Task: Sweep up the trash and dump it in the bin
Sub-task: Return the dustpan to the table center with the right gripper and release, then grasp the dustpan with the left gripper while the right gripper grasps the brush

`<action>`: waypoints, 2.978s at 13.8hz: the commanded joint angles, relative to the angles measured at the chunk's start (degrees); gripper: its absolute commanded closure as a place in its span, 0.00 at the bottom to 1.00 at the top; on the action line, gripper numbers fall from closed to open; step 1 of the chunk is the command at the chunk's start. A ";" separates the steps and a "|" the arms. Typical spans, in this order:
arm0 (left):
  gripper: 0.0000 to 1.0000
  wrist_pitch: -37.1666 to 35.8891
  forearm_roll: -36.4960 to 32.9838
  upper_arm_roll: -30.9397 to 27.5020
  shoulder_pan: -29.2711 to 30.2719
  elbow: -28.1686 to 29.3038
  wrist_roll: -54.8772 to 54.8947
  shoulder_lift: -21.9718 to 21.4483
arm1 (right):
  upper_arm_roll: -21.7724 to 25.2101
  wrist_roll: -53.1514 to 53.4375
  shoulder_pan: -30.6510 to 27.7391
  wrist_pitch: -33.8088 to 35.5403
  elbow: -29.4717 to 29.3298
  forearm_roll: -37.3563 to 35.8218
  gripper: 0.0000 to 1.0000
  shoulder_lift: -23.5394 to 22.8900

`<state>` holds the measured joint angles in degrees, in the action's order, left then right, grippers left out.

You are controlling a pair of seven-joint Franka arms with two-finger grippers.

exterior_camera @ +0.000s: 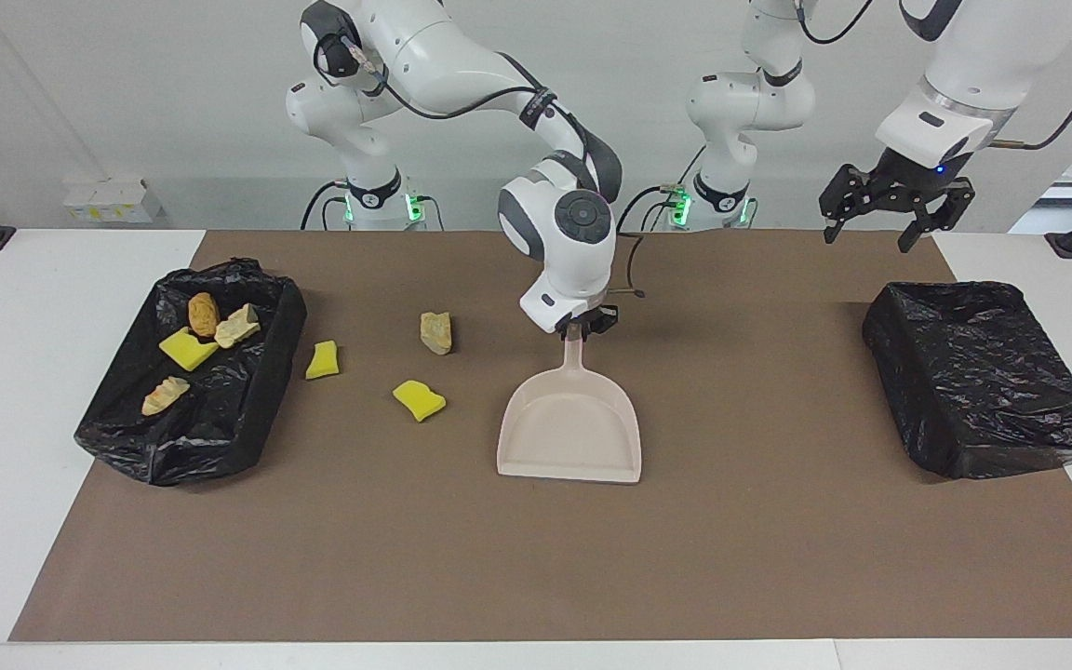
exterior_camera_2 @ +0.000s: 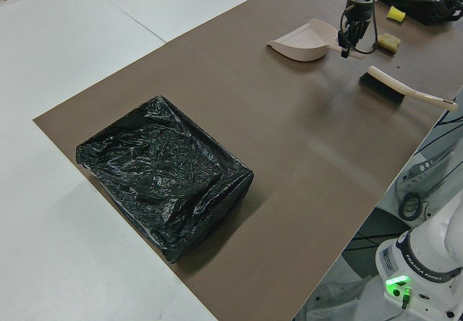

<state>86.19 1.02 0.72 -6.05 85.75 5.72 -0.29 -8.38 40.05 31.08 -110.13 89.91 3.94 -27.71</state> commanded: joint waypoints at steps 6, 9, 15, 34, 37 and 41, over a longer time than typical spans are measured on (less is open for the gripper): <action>0.00 -1.20 -0.94 0.69 1.92 0.12 0.52 -0.94 | -0.94 -8.22 0.21 10.28 8.59 6.40 0.00 8.45; 0.00 -1.03 -0.94 0.77 1.83 0.12 0.52 -0.94 | -1.02 -8.50 0.73 10.11 17.55 11.09 0.00 13.45; 0.00 -1.12 -0.94 0.69 2.01 0.12 0.52 -0.94 | -1.03 -1.14 7.06 -1.13 36.63 19.34 0.00 23.65; 0.00 19.24 -0.67 1.48 -11.86 15.05 -11.14 -0.15 | -0.59 -0.50 8.83 0.16 39.46 19.62 1.00 27.69; 0.00 25.76 -0.67 1.57 -17.75 17.61 -16.52 3.88 | -0.50 -1.81 2.61 5.79 39.46 18.13 1.00 33.14; 0.00 30.86 -0.67 1.56 -24.70 19.27 -23.99 9.87 | -0.50 -3.65 -6.89 10.36 38.42 13.13 1.00 34.65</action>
<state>113.91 1.04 3.23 -27.62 103.87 -15.18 7.75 -8.57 38.37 27.94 -101.36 128.35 19.53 6.02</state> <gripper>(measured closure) 0.000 0.740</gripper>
